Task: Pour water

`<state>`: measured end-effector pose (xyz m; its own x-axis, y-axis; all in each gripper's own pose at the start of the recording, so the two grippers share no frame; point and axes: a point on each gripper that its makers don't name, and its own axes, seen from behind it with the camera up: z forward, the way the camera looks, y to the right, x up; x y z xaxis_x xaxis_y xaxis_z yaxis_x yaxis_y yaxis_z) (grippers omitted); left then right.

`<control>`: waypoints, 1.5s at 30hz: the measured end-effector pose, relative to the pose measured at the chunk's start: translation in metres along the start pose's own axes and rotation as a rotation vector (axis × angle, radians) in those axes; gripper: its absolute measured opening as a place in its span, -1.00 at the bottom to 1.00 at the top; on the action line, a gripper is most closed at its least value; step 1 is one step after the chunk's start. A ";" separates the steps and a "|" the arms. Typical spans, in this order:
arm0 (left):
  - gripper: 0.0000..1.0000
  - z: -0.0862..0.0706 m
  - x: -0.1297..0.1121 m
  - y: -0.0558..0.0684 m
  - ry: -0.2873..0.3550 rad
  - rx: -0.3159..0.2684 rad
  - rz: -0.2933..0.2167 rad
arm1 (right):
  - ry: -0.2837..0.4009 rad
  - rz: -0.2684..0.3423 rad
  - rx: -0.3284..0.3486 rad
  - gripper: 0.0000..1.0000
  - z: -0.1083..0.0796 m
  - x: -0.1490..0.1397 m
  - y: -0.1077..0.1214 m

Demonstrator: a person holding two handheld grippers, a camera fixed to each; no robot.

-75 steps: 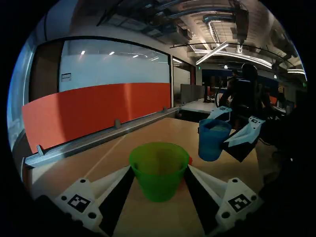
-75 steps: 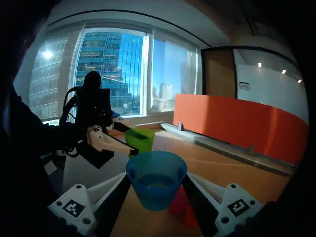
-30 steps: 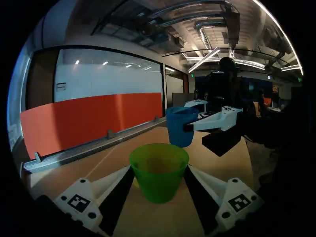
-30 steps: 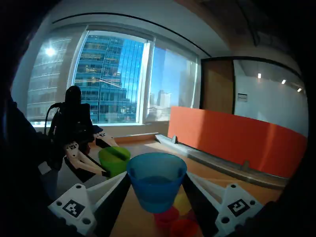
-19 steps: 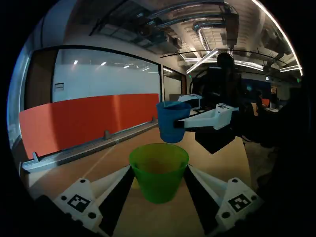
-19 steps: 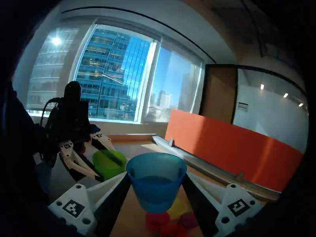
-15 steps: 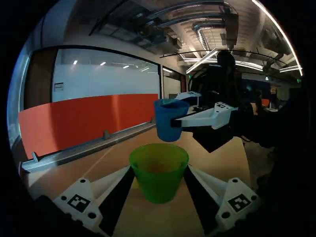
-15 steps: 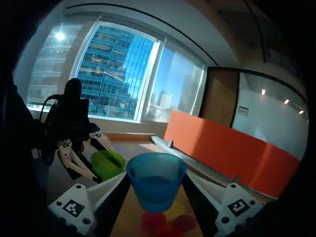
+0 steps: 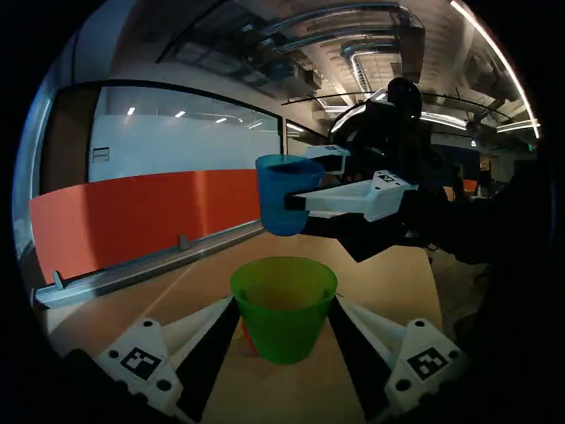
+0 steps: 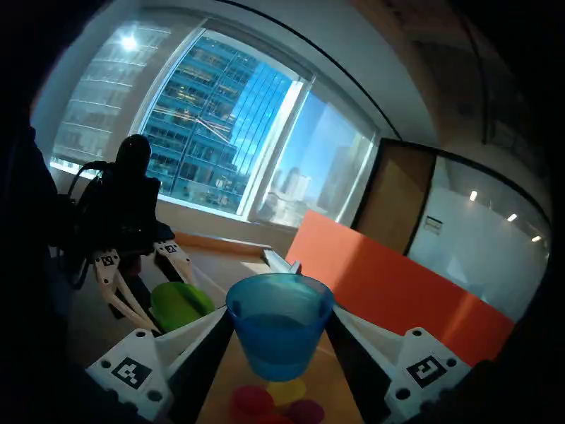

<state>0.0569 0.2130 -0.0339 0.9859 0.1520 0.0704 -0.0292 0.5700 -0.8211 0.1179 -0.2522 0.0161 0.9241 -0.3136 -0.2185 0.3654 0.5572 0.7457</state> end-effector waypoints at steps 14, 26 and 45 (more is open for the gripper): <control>0.68 0.006 0.004 0.007 0.015 -0.020 -0.012 | 0.010 -0.151 -0.017 0.77 0.002 0.021 0.010; 0.68 0.008 0.005 0.010 0.015 -0.030 -0.004 | 0.001 -0.292 -0.020 0.77 0.012 0.029 0.015; 0.68 0.011 0.009 0.009 0.019 -0.037 0.000 | -0.025 -0.504 -0.037 0.77 0.023 0.038 0.027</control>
<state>0.0633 0.2284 -0.0347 0.9889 0.1360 0.0598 -0.0233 0.5395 -0.8416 0.1604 -0.2666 0.0423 0.6290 -0.5687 -0.5301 0.7695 0.3584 0.5287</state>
